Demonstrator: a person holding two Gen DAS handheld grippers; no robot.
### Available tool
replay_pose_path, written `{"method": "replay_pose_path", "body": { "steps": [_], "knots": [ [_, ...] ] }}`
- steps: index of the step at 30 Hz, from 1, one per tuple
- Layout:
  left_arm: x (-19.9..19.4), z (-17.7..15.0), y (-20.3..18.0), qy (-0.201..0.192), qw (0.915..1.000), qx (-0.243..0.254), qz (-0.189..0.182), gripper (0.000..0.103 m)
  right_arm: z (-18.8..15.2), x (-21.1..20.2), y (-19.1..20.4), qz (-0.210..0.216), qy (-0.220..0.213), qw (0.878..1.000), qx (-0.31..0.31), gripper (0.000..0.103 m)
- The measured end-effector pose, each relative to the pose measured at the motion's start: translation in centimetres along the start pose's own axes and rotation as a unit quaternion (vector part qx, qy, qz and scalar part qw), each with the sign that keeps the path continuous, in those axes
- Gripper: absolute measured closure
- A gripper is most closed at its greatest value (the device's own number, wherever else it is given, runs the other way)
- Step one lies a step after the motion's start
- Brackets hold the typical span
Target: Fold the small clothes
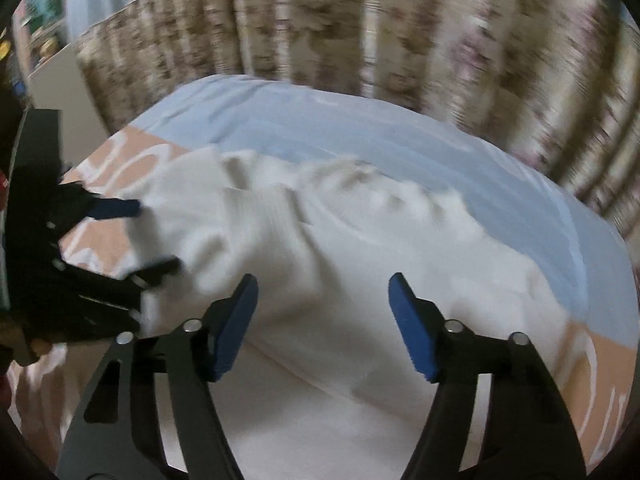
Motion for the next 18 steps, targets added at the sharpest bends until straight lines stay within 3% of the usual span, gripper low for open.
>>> {"method": "replay_pose_path", "body": {
  "steps": [5,8,12,18],
  "knots": [
    [0.2,0.1,0.9,0.005,0.9999,0.005,0.010,0.029,0.8,2.9,3.2,0.010,0.041,0.999,-0.035,0.057],
    [0.0,0.6,1.6,0.002,0.9998,0.005,0.019,0.029,0.1,4.5,4.0,-0.009,0.069,0.996,-0.064,0.090],
    [-0.7,1.3,2.6,-0.008,0.9997,-0.019,0.009,0.029,-0.5,4.1,3.2,-0.018,0.061,0.995,-0.078,0.094],
    [0.6,1.8,2.5,0.009,0.9996,-0.021,0.018,0.029,-1.1,0.6,-1.6,-0.044,-0.012,0.998,-0.043,0.094]
  ]
}}
Point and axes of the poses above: each gripper's, at about its wrist camera, not at the fingertips, and x roughly the way its jaws point, y to its left, z to its top, the point moved 6 cm from there along x, roughly the way its jaws point, and after that the axes turned 4 degrees about x, right-handed, at the moved point
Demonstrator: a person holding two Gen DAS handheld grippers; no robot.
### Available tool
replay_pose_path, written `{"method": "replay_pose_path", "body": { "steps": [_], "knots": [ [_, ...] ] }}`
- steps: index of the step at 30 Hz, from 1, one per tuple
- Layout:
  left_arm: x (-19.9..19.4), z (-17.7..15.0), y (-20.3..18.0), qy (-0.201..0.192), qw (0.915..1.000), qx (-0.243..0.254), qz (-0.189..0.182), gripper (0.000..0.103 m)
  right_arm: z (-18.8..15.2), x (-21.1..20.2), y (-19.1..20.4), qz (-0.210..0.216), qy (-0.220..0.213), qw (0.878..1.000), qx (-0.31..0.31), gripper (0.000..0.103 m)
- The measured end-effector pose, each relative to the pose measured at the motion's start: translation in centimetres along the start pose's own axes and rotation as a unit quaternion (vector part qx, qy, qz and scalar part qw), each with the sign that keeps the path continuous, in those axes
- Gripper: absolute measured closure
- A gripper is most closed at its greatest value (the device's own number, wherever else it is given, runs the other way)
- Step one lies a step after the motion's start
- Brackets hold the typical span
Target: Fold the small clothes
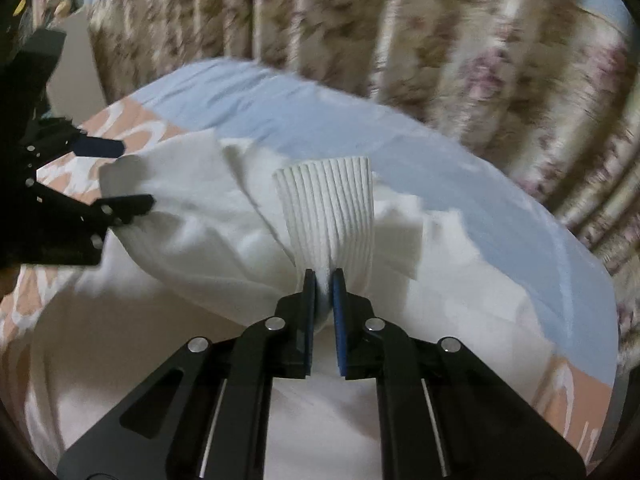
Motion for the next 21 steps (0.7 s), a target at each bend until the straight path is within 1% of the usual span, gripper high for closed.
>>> {"method": "replay_pose_path", "body": {
  "steps": [1,4,7,9,11,12,13,15,18,21],
  "knots": [
    [0.2,-0.1,-0.1,0.003,1.0000,0.005,0.003,0.029,-0.8,-0.2,-1.1,-0.007,0.000,1.000,0.010,0.094],
    [0.7,-0.3,-0.8,0.006,0.9994,0.029,0.015,0.029,-3.5,0.0,-3.5,-0.008,0.027,0.999,0.045,0.093],
    [0.7,-0.2,-1.1,0.006,0.9987,0.043,0.027,0.029,-5.8,-0.8,-4.7,-0.004,0.045,0.997,0.065,0.086],
    [0.6,-0.1,-1.1,0.004,0.9985,0.047,0.029,0.029,-6.6,-1.6,-5.1,0.004,0.049,0.996,0.080,0.079],
    [0.7,-0.1,-1.1,0.005,0.9982,0.049,0.033,0.029,-7.1,-2.7,-5.9,0.009,0.052,0.994,0.099,0.077],
    [0.6,-0.1,-1.1,0.005,0.9982,0.049,0.034,0.029,-7.2,-3.1,-6.1,0.008,0.051,0.993,0.105,0.075],
    [0.6,-0.1,-1.1,0.005,0.9982,0.049,0.035,0.029,-7.2,-3.7,-6.6,0.006,0.049,0.993,0.112,0.072],
    [0.6,0.0,-1.0,0.002,0.9982,0.047,0.038,0.029,-7.0,-4.6,-7.4,0.003,0.042,0.991,0.128,0.064],
    [0.4,0.1,-1.0,0.002,0.9979,0.049,0.043,0.029,-6.6,-5.5,-9.0,-0.010,0.036,0.989,0.144,0.057],
    [0.1,0.0,-1.1,0.001,0.9979,0.048,0.044,0.029,-6.8,-6.1,-10.9,-0.023,0.032,0.986,0.164,0.057]
  ]
}}
Point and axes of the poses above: each gripper's, at about its wrist camera, not at the fingertips, and x roughly the way its jaws point, y to its left, z to its top, the point moved 6 cm from there along x, roughly the way its jaws point, and after that the axes turned 4 degrees about x, right-handed, at the moved point
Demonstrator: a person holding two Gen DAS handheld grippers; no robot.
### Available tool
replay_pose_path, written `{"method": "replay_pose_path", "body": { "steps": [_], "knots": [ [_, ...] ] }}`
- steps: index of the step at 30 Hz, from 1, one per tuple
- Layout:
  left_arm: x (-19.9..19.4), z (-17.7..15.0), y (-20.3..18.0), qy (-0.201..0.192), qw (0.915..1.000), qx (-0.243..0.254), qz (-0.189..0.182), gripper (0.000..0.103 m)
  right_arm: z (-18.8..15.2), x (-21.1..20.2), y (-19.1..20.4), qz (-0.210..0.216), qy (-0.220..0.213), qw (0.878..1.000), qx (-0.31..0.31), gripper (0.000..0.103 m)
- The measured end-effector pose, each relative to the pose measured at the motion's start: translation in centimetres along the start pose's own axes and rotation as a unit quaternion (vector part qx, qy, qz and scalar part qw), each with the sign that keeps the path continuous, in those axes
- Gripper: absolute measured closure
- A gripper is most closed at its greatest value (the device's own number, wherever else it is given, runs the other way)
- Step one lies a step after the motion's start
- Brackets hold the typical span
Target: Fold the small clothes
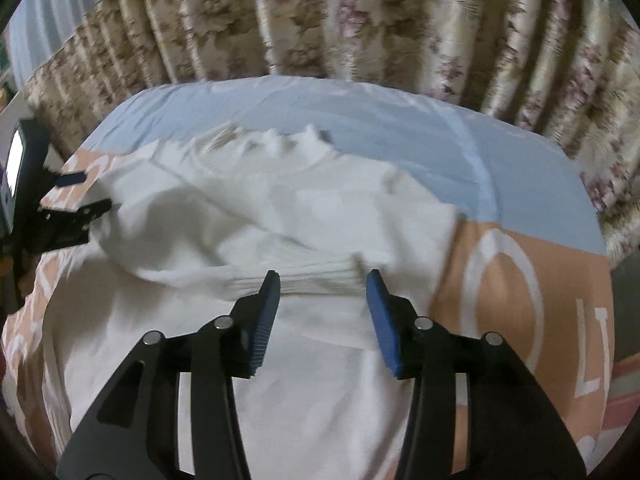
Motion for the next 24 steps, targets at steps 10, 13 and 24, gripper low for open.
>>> {"method": "replay_pose_path", "body": {
  "steps": [10,13,24],
  "knots": [
    [0.1,0.4,-0.3,0.005,1.0000,-0.002,-0.001,0.029,1.3,0.8,-2.3,0.042,0.016,0.997,0.060,0.053],
    [0.2,0.6,-0.8,0.006,0.9999,0.006,0.006,0.029,2.7,0.6,-4.1,0.086,0.029,0.989,0.119,0.045],
    [-0.3,1.6,-2.1,0.001,0.9994,-0.004,-0.035,0.029,-1.0,4.7,-0.1,0.047,0.121,0.991,0.022,0.076]
  ]
}}
Point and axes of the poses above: each gripper's, at about its wrist camera, not at the fingertips, and x roughly the way its jaws point, y to its left, z to its top, the point moved 6 cm from there along x, roughly the way its jaws point, and after that the axes turned 4 degrees about x, right-handed, at the moved point
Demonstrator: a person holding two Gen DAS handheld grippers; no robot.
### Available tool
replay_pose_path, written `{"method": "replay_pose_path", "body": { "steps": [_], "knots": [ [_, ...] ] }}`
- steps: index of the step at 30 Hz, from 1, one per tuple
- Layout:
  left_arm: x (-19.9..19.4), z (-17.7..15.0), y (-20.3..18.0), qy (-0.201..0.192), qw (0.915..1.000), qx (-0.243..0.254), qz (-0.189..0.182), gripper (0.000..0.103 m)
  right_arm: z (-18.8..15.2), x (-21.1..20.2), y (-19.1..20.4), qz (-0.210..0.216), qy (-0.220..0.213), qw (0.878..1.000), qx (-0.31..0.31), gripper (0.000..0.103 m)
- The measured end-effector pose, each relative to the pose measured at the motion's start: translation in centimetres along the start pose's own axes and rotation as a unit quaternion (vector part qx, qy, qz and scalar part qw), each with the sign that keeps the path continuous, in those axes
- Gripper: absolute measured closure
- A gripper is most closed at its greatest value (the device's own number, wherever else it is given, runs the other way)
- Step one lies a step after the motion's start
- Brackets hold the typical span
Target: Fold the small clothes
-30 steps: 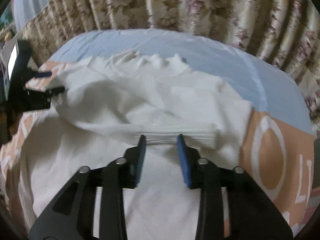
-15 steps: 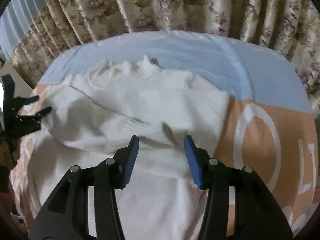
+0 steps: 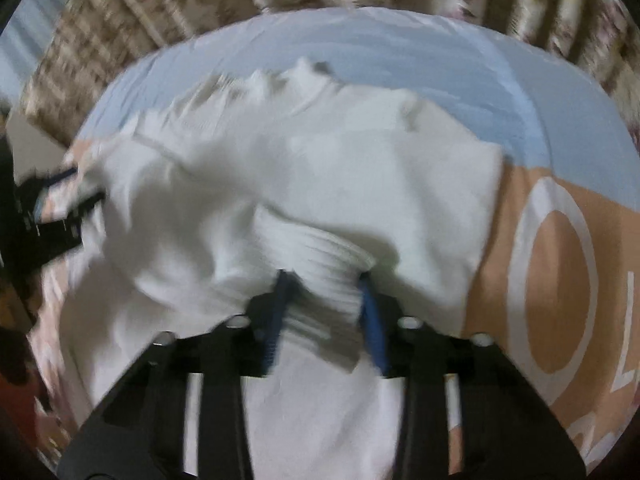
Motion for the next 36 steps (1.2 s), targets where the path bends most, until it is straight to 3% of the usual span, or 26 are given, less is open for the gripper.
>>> {"method": "replay_pose_path", "body": {
  "steps": [3,5,8,10,17,19,21,22,27,30,32,33,36],
  "knots": [
    [-0.3,0.6,-0.1,-0.005,0.9991,-0.025,-0.032,0.029,-0.2,-0.4,1.0,-0.026,-0.022,0.998,-0.046,0.085],
    [-0.6,1.0,-0.2,-0.010,0.9980,-0.041,-0.046,0.029,0.7,-1.8,1.2,-0.066,-0.072,0.992,-0.080,0.085],
    [-0.8,1.5,-0.3,-0.015,0.9975,-0.051,-0.047,0.029,2.6,-4.1,1.8,-0.127,-0.163,0.970,-0.127,0.085],
    [-0.7,1.7,-0.2,-0.016,0.9971,-0.056,-0.049,0.029,3.6,-4.6,1.6,-0.144,-0.186,0.963,-0.134,0.085],
    [0.8,1.4,0.0,-0.004,0.9963,-0.071,-0.048,0.029,3.7,0.7,-2.9,-0.124,-0.086,0.988,-0.037,0.080],
    [0.9,1.2,0.3,-0.002,0.9965,-0.071,-0.044,0.029,3.4,0.7,-3.7,-0.103,-0.087,0.991,0.005,0.075],
    [0.7,0.8,0.8,-0.003,0.9958,-0.078,-0.047,0.029,3.2,0.3,-4.4,-0.084,-0.083,0.992,0.032,0.055],
    [0.7,0.8,1.2,-0.004,0.9955,-0.082,-0.048,0.029,3.2,-0.4,-4.7,-0.066,-0.090,0.993,0.047,0.053],
    [0.5,0.7,1.9,-0.006,0.9946,-0.090,-0.050,0.029,2.9,-2.5,-6.3,-0.052,-0.102,0.991,0.074,0.052],
    [0.4,0.4,2.0,-0.007,0.9938,-0.097,-0.053,0.029,2.9,-2.3,-5.6,-0.016,-0.096,0.992,0.080,0.052],
    [0.4,-0.1,2.3,-0.003,0.9932,-0.101,-0.058,0.029,3.0,-1.3,-4.8,-0.009,-0.086,0.994,0.071,0.057],
    [0.3,-0.3,2.5,-0.002,0.9933,-0.101,-0.057,0.029,3.0,-0.6,-4.3,-0.012,-0.082,0.995,0.063,0.070],
    [0.1,-0.8,3.1,-0.003,0.9925,-0.104,-0.063,0.029,2.5,-0.9,-3.6,-0.023,-0.102,0.994,0.038,0.091]
  ]
}}
Point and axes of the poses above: each gripper's, at about its wrist camera, not at the fingertips, and x roughly the way its jaws point, y to its left, z to its top, the point moved 6 cm from there along x, roughly the way its jaws point, and after that the axes turned 4 degrees about x, right-handed, at the moved point
